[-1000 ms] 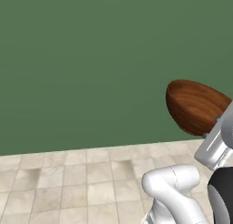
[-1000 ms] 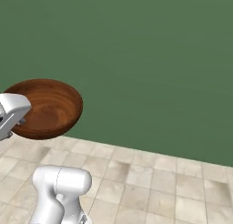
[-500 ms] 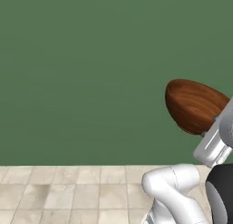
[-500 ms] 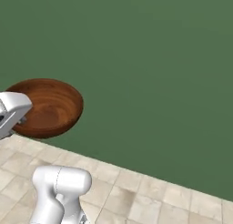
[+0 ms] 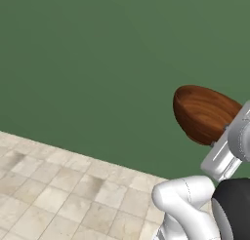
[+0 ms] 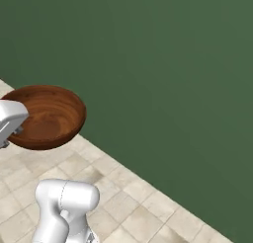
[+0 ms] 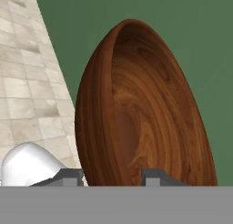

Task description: Move the bowls from the cabinet to the plates on the dining table.

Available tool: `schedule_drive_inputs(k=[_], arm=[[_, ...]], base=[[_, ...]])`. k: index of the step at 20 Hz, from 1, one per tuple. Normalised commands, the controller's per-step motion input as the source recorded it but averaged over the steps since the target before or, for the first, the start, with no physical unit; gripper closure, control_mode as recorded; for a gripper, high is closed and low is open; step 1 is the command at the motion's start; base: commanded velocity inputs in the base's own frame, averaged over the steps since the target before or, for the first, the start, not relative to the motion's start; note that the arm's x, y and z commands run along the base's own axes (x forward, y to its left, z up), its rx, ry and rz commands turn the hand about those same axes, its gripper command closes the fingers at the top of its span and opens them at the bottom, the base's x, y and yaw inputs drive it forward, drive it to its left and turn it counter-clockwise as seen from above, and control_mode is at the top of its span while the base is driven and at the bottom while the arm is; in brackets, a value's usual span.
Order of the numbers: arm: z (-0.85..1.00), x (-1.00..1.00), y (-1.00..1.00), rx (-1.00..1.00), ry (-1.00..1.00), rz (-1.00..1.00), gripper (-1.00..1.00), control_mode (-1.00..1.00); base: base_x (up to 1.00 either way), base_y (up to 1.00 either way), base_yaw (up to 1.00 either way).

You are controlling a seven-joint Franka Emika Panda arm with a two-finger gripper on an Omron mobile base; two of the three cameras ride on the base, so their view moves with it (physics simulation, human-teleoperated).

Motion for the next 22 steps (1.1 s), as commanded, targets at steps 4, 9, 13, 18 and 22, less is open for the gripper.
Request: schedule_drive_inputs(k=[4,9,13,18,22], arm=[[0.0,0.0,0.0,0.0,0.0,0.0,1.0,1.0],[0.0,0.0,0.0,0.0,0.0,0.0,1.0,1.0],[0.0,0.0,0.0,0.0,0.0,0.0,1.0,1.0],[0.0,0.0,0.0,0.0,0.0,0.0,1.0,1.0],[0.0,0.0,0.0,0.0,0.0,0.0,1.0,1.0]], base=[[0.53,-0.05,0.66],[0.75,-0.36,0.63],[0.56,-0.84,0.52],[0.44,-0.67,0.44],[0.43,-0.11,0.53]])
